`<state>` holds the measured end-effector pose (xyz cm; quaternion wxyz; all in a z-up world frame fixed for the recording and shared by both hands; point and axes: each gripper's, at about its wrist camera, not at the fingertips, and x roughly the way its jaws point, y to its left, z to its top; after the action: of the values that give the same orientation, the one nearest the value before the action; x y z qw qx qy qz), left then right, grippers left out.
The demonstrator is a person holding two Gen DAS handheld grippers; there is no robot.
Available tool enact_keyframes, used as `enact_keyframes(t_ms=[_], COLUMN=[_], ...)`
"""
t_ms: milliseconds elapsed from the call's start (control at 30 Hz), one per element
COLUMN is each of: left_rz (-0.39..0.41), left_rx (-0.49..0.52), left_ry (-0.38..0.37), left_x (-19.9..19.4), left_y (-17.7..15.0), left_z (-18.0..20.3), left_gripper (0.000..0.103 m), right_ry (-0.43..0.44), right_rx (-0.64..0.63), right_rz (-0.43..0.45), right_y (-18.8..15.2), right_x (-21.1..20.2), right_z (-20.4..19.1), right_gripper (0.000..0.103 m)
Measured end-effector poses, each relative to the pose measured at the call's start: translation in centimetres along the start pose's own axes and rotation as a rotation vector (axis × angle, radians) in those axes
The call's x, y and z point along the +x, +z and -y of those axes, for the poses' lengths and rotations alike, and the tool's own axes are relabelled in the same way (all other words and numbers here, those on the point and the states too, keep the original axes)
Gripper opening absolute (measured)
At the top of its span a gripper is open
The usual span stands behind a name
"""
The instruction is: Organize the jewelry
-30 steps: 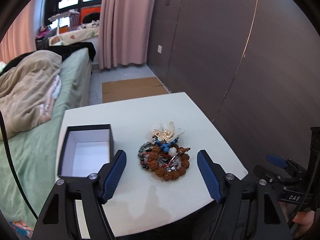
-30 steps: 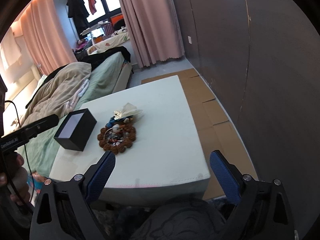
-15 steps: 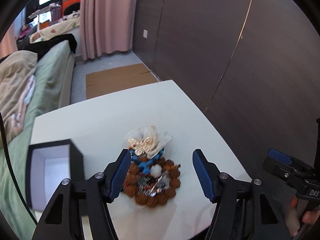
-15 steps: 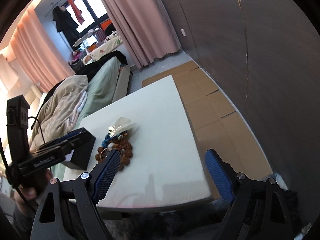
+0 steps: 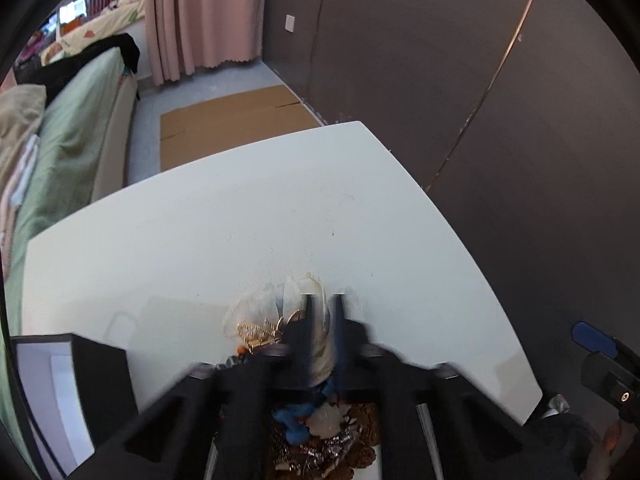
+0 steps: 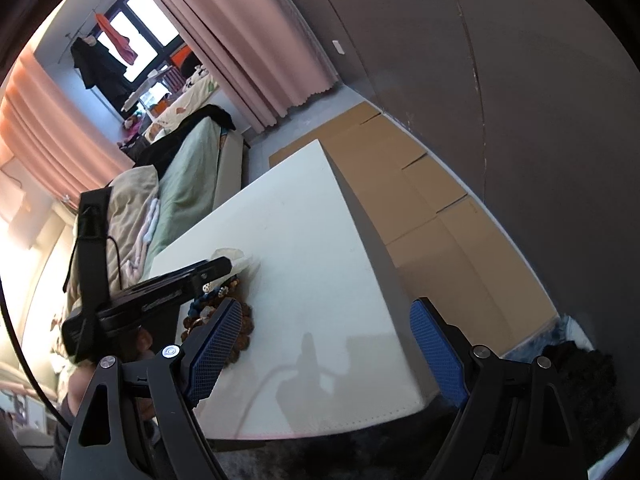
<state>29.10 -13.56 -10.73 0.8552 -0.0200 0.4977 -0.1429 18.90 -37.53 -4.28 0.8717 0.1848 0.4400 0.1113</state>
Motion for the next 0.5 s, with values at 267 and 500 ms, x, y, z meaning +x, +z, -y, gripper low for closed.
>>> enact_keyframes(t_ms=[267, 500], left_rz=[0.131, 0.229], left_rx=[-0.034, -0.075], left_ry=[-0.074, -0.129], left_x=[-6.6, -11.6], left_y=[-0.4, -0.7], left_z=[-2.2, -4.4], left_gripper=[0.000, 0.000], right_ry=[0.037, 0.054], right_rx=[-0.029, -0.108], right_rz=[-0.064, -0.094], right_y=[2.4, 4.0], right_x=[2.5, 3.5], right_z=[-2.6, -6.5], right_gripper=[0.075, 0.071])
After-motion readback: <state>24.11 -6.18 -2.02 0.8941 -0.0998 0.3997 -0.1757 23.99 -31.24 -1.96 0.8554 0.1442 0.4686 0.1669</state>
